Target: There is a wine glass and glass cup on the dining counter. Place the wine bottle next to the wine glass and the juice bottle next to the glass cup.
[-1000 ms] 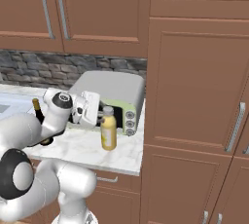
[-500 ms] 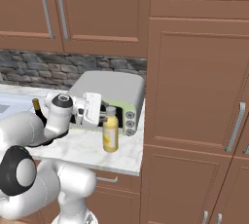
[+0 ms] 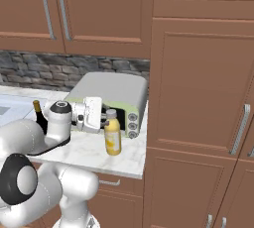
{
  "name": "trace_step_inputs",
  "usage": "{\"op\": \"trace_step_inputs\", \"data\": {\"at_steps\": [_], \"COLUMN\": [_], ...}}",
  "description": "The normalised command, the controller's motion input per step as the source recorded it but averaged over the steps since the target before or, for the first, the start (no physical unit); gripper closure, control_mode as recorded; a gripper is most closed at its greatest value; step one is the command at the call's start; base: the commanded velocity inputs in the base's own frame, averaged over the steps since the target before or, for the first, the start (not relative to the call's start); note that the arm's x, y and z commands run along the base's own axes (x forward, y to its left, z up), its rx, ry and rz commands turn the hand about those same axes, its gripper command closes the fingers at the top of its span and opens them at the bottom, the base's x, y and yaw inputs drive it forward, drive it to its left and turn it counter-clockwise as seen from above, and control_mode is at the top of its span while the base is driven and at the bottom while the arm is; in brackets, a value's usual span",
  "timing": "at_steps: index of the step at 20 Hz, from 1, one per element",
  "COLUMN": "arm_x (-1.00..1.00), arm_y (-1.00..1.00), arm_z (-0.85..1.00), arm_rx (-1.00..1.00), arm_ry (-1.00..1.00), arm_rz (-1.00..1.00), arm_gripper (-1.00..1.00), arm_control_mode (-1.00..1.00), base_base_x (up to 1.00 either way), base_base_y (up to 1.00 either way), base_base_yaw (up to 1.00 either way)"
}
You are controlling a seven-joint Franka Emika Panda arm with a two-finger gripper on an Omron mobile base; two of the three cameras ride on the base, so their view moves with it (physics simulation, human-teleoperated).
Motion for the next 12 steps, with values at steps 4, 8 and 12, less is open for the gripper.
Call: {"op": "trace_step_inputs", "data": {"at_steps": [4,8,12], "arm_x": [0.00,0.00,0.00], "arm_y": [0.00,0.00,0.00], "arm_z": [0.00,-0.01,-0.09], "arm_rx": [-0.06,-0.07,-0.05], "arm_ry": [0.00,0.02,0.07], "arm_rz": [-0.01,-0.02,-0.01], "arm_gripper": [-1.00,-1.00,-1.00], "arm_control_mode": [-1.00,-1.00,-1.00], "base_base_x": [0.00,0.00,0.00], "base_base_y": [0.00,0.00,0.00], "base_base_yaw": [0.00,0.00,0.00]}}
